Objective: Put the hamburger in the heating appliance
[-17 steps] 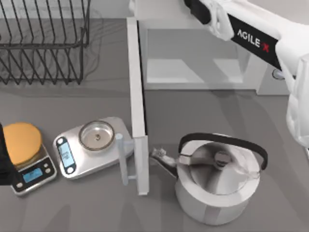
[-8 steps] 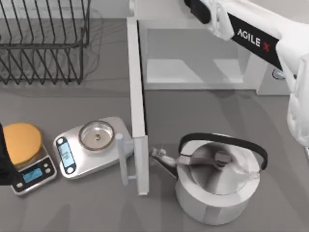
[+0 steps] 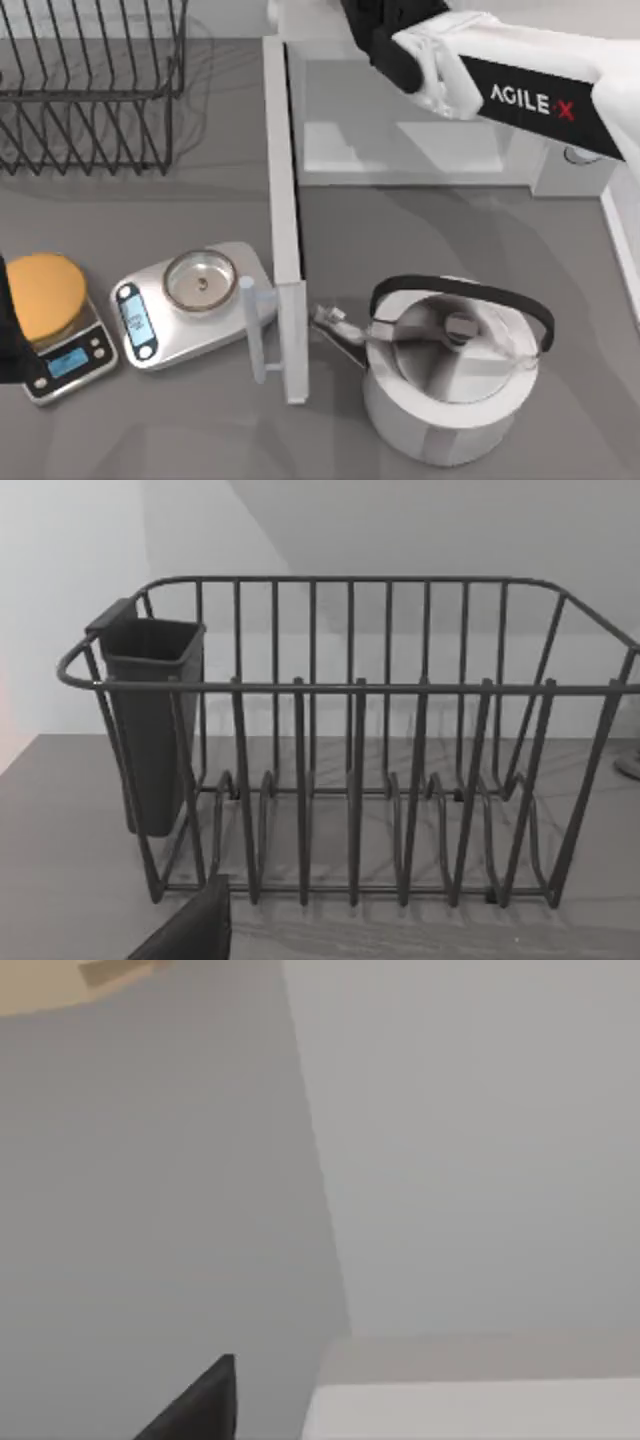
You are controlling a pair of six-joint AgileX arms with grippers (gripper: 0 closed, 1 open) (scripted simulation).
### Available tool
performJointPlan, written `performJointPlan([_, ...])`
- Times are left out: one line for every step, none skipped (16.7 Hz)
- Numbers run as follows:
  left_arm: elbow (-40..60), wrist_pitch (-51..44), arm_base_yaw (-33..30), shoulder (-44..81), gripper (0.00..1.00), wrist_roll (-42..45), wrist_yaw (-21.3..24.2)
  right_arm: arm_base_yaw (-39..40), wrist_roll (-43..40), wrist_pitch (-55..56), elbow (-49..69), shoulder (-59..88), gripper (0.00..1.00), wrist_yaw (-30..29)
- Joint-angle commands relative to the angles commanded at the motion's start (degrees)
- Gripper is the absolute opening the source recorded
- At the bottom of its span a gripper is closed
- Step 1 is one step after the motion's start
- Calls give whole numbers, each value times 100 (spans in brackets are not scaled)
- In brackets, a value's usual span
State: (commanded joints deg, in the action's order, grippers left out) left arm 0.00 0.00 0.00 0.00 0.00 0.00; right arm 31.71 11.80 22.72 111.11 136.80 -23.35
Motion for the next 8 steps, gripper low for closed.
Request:
performJointPlan([0, 0, 0, 0, 100, 0, 0, 90, 9, 190, -505, -276, 100, -73])
performJointPlan([0, 0, 0, 0, 100, 0, 0, 178, 20, 384, -1018, -549, 100, -156])
performJointPlan([0, 0, 0, 0, 100, 0, 0, 261, 33, 578, -1529, -814, 100, -247])
performJointPlan([0, 0, 0, 0, 100, 0, 0, 337, 47, 768, -2023, -1069, 100, -345])
performJointPlan([0, 0, 0, 0, 100, 0, 0, 405, 62, 950, -2489, -1310, 100, -446])
performJointPlan([0, 0, 0, 0, 100, 0, 0, 464, 78, 1122, -2917, -1537, 100, -547])
performJointPlan([0, 0, 0, 0, 100, 0, 0, 515, 93, 1280, -3297, -1747, 100, -645])
performJointPlan([0, 0, 0, 0, 100, 0, 0, 556, 106, 1417, -3613, -1929, 100, -735])
